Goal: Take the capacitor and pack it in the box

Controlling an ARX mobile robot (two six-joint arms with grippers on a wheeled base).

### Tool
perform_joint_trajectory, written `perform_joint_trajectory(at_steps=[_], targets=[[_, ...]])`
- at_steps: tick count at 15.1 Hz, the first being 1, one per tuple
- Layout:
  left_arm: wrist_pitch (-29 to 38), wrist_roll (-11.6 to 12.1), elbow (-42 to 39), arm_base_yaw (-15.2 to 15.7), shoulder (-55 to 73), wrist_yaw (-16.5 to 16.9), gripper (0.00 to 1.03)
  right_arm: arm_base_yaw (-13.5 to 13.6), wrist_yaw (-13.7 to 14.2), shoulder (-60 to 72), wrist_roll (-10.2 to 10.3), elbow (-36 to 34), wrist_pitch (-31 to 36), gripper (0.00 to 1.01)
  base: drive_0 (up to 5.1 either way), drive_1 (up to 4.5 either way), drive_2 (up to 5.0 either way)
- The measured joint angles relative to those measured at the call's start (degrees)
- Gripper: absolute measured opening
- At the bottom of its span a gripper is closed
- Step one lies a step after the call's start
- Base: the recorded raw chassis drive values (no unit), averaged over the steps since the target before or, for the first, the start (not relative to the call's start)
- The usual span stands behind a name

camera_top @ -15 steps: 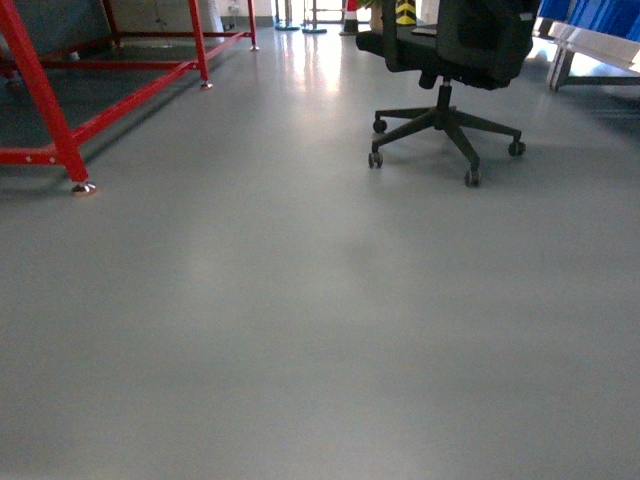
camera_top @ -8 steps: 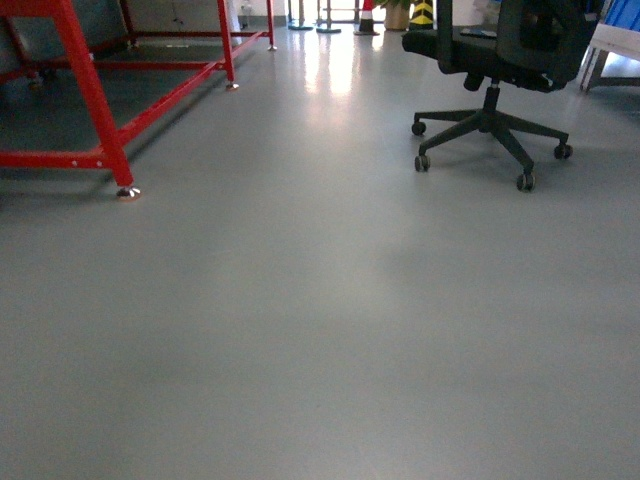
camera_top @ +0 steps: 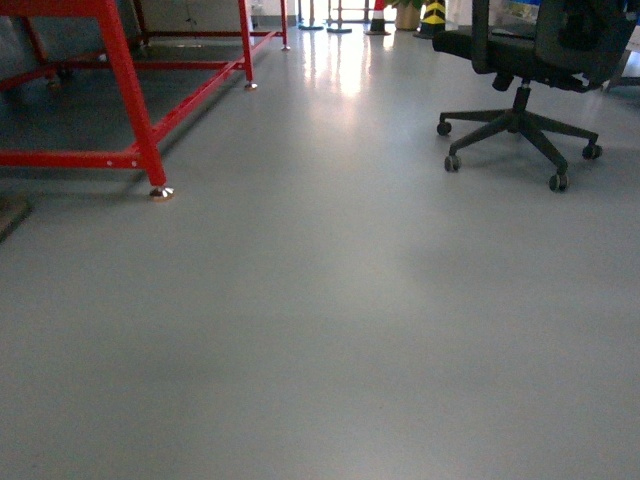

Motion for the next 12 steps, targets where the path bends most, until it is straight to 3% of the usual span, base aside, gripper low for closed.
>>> perform_joint_trajectory(at_steps=[12], targets=[[0.0,0.0,0.0,0.0,0.0,-0.1,0.44,0.0,0.0,0.0,0.0,0.0,0.2,0.98,-5.1,2.4,2.4]])
